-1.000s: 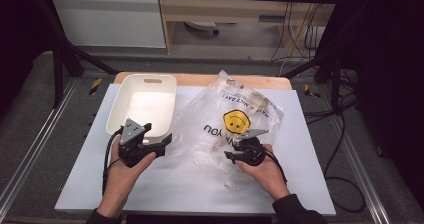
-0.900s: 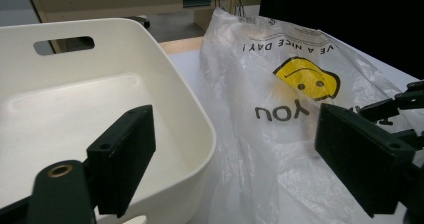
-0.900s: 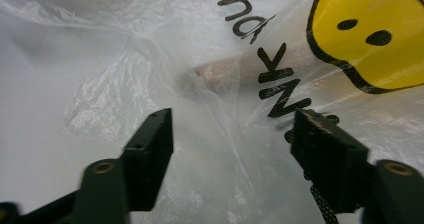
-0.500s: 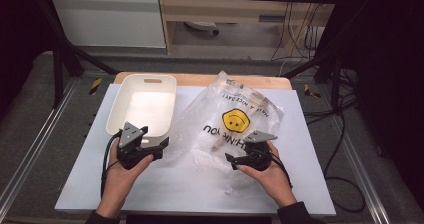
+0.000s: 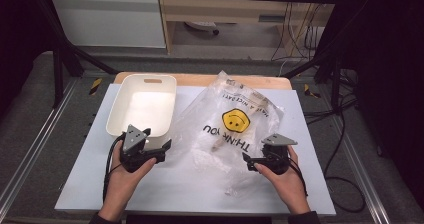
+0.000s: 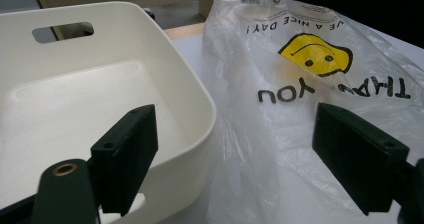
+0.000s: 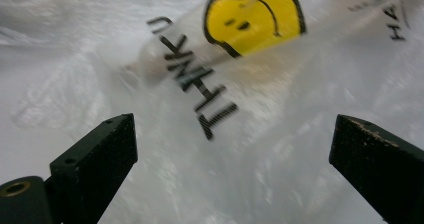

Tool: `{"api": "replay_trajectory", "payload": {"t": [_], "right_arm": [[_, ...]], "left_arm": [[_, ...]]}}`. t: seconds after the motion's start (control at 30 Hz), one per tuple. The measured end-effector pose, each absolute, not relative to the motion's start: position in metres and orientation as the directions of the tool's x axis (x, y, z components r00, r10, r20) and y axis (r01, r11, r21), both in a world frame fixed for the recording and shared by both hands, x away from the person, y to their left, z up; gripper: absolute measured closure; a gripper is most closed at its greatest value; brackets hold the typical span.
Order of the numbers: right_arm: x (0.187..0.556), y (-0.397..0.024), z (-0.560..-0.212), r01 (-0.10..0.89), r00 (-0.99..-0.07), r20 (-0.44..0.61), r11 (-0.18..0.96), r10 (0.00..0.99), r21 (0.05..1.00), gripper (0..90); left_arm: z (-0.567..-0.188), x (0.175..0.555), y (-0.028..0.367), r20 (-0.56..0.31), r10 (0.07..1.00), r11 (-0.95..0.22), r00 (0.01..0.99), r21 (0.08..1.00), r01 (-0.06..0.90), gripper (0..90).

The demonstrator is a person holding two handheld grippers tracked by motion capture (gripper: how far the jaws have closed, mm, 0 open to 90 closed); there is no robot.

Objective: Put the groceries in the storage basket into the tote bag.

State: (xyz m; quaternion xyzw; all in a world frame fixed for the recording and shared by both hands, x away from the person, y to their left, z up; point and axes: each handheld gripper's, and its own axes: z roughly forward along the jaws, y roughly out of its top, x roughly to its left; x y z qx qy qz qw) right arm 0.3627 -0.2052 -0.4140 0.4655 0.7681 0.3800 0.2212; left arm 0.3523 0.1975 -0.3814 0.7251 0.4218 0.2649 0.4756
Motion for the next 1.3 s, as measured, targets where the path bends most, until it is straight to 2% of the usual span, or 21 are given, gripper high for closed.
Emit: {"api": "replay_trajectory", "payload": {"t": [0.13,0.33,0.53,0.7,0.83,0.93,1.13,1.17,1.2,1.3], "right_arm": [[0.355,-0.223,-0.423,0.602,-0.407,0.026,0.247,0.913,0.759,6.7],[0.345,-0.232,-0.435,0.67,-0.375,0.066,0.221,0.925,0.709,8.0],[0.345,-0.215,-0.448,0.717,-0.406,0.089,0.257,0.909,0.647,8.6],[0.345,-0.199,-0.453,0.698,-0.432,0.004,0.332,0.902,0.634,10.6],[0.342,-0.199,-0.451,0.674,-0.459,0.002,0.347,0.889,0.653,27.6],[0.341,-0.199,-0.45,0.657,-0.473,0.003,0.351,0.881,0.667,45.2],[0.341,-0.197,-0.449,0.635,-0.507,-0.001,0.374,0.862,0.676,72.2],[0.341,-0.197,-0.449,0.635,-0.507,-0.001,0.374,0.862,0.676,72.2],[0.342,-0.196,-0.448,0.629,-0.524,-0.001,0.388,0.851,0.673,80.9],[0.345,-0.196,-0.448,0.625,-0.543,0.013,0.394,0.84,0.674,89.4]], "left_arm": [[-0.382,0.351,0.199,-0.016,0.864,-0.191,0.503,0.915,0.356,18.4],[-0.381,0.348,0.202,-0.005,0.868,-0.194,0.496,0.917,0.348,18.5],[-0.38,0.347,0.204,0.003,0.871,-0.195,0.491,0.92,0.34,18.6],[-0.379,0.347,0.205,0.008,0.874,-0.194,0.487,0.922,0.334,18.9],[-0.38,0.347,0.204,0.004,0.874,-0.192,0.486,0.922,0.337,18.9],[-0.379,0.347,0.205,0.003,0.876,-0.188,0.482,0.923,0.336,19.0],[-0.379,0.347,0.204,-0.001,0.878,-0.183,0.479,0.923,0.338,19.1],[-0.38,0.347,0.204,0.0,0.879,-0.184,0.478,0.923,0.339,19.1],[-0.38,0.347,0.204,-0.002,0.877,-0.184,0.481,0.922,0.34,19.1],[-0.38,0.348,0.205,-0.002,0.877,-0.185,0.48,0.922,0.341,19.1]]}}
